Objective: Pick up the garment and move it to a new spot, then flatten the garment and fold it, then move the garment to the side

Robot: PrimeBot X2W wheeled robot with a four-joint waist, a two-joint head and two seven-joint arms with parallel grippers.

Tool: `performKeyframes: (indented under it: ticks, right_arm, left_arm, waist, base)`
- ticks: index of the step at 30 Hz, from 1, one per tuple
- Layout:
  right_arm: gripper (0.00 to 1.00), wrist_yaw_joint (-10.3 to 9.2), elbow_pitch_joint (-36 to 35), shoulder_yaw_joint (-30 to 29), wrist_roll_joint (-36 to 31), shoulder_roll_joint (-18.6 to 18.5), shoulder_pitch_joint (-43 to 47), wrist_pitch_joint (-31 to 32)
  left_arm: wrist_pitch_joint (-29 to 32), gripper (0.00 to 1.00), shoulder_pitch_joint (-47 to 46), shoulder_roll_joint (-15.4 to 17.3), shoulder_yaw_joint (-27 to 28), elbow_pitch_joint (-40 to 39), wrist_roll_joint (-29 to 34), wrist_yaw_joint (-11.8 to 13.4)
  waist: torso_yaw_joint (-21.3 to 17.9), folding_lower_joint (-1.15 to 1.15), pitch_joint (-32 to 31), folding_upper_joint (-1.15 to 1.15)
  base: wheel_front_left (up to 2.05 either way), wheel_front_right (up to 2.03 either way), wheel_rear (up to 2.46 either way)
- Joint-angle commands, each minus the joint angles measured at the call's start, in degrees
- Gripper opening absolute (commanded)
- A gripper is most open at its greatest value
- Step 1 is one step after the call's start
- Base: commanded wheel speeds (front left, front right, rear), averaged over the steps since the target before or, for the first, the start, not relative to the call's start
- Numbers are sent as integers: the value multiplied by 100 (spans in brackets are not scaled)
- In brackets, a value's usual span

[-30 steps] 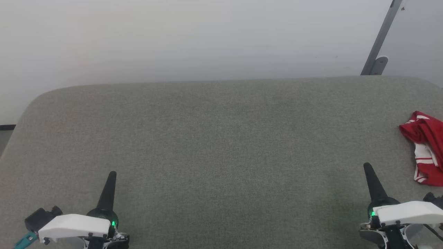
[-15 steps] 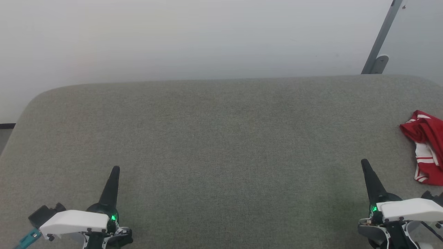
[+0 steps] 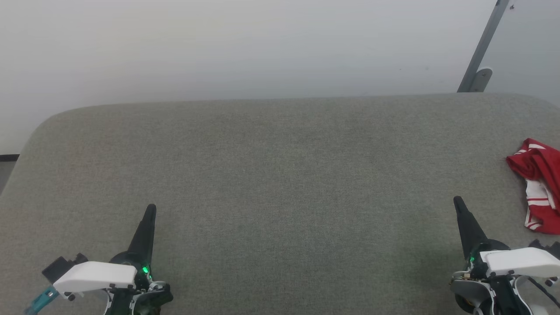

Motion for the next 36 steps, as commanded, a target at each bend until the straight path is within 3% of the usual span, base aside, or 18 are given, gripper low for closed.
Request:
performKeyframes:
  ticks: [1, 16, 36]
  right_arm:
    - [0, 2, 7, 17, 116, 28, -88, 40]
    - [0, 2, 25, 35, 785, 39, -149, 202]
    - [0, 2, 25, 35, 772, 38, -143, 198]
  left_arm:
    - [33, 0, -99, -2, 27, -14, -122, -15]
    - [200, 0, -183, -106, 44, 1, -611, -17]
    - [199, 0, -185, -102, 41, 1, -606, -17]
  waist:
    - [0, 0, 2, 0]
    - [4, 0, 35, 0]
    - [4, 0, 36, 0]
  base:
    - [0, 0, 0]
    - [0, 0, 0]
    - [0, 0, 0]
